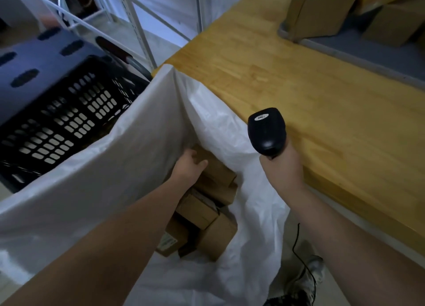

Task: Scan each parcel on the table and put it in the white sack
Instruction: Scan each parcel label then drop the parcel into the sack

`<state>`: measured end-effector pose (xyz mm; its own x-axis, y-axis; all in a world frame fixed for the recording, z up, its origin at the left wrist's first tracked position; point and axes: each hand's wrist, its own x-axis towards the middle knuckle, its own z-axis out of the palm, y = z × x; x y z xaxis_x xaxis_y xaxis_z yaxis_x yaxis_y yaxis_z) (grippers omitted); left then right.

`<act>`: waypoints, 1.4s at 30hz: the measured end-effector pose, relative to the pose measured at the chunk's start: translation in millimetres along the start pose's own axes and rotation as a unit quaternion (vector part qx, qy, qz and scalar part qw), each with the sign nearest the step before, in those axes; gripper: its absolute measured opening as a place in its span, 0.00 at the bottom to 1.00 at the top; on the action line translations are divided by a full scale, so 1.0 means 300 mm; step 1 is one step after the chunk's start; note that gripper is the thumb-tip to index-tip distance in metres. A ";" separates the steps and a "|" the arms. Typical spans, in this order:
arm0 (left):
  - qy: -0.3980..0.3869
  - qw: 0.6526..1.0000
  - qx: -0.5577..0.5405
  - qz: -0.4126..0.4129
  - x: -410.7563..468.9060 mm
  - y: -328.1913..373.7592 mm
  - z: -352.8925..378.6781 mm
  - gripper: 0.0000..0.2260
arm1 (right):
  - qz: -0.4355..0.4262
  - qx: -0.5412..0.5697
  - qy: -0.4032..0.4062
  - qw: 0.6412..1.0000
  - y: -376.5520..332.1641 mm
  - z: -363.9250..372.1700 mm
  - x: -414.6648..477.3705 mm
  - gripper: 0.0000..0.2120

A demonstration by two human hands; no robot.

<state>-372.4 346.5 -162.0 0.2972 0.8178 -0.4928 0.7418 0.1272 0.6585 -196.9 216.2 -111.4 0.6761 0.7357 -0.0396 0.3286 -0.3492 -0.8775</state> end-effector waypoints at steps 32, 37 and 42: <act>-0.102 0.903 0.137 0.394 -0.516 1.426 0.848 0.19 | 0.154 -0.078 0.192 0.966 0.190 -1.582 0.133 0.12; -0.133 0.884 0.160 0.419 -0.555 1.564 1.066 0.21 | 0.180 -0.086 0.215 0.956 0.320 -1.776 0.130 0.10; -0.171 0.857 0.220 0.434 -0.575 1.691 1.331 0.23 | 0.209 -0.068 0.243 0.945 0.457 -1.926 0.120 0.08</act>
<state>192.6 45.9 30.0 0.9545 0.2754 -0.1142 0.2850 -0.7302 0.6210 253.5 -140.6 42.9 0.9777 0.1751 -0.1156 0.0253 -0.6454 -0.7634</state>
